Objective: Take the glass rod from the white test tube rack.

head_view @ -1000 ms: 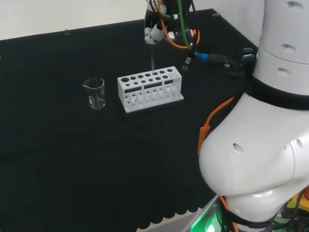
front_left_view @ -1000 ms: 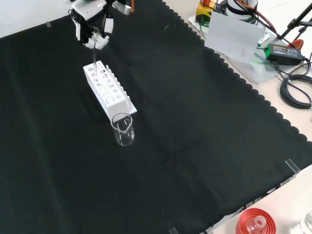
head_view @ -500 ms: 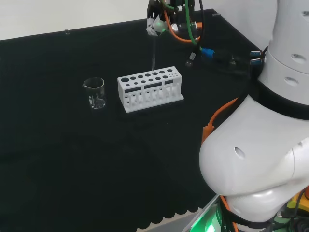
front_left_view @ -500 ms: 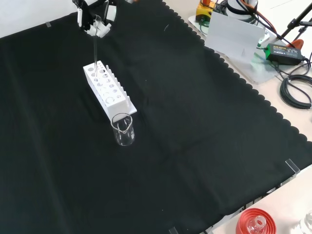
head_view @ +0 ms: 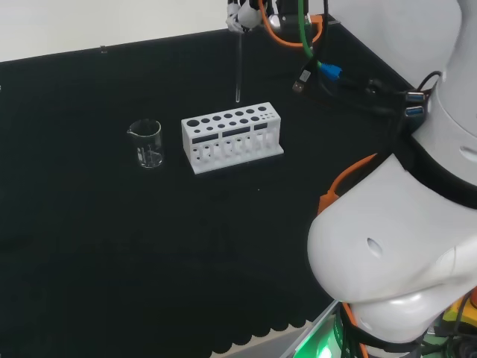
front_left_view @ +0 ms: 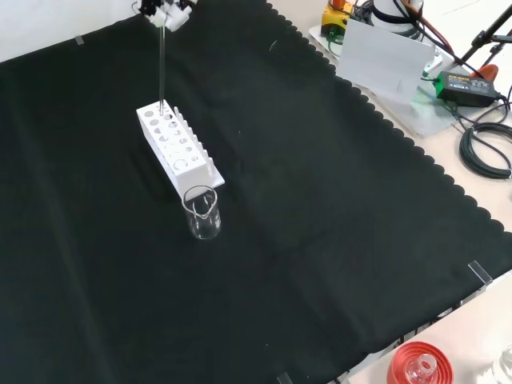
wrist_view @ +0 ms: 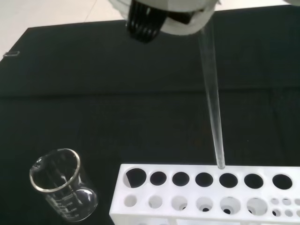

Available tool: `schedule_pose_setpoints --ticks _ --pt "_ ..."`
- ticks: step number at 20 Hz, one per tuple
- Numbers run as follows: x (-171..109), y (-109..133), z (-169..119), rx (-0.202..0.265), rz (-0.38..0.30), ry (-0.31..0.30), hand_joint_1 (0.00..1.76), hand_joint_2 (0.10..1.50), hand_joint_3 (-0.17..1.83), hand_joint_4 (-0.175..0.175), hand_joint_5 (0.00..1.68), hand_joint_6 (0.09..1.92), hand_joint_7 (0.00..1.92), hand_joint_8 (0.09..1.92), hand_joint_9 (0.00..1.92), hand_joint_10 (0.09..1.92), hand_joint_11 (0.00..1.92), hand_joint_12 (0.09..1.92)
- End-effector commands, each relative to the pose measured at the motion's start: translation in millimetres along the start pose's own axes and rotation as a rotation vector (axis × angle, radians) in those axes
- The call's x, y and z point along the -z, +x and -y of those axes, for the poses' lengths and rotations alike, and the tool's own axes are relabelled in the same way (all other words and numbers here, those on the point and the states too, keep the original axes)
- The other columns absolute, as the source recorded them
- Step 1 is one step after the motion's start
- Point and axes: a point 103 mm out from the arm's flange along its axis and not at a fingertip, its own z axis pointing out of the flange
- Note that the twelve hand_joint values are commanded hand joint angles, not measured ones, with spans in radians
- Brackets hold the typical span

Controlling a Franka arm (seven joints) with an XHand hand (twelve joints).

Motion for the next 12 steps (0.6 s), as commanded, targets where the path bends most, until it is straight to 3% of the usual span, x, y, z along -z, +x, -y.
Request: schedule_pose_setpoints --ticks 1,12 --pt "4.0 8.0 11.0 -0.02 -0.003 0.0 1.2 0.75 0.65 -0.175 1.09 0.97 1.56 0.74 1.68 0.65 1.6 0.76" --pt "11.2 17.9 16.8 0.006 0.002 -0.011 1.2 0.74 0.66 -0.175 1.1 0.96 1.56 0.73 1.68 0.64 1.6 0.76"
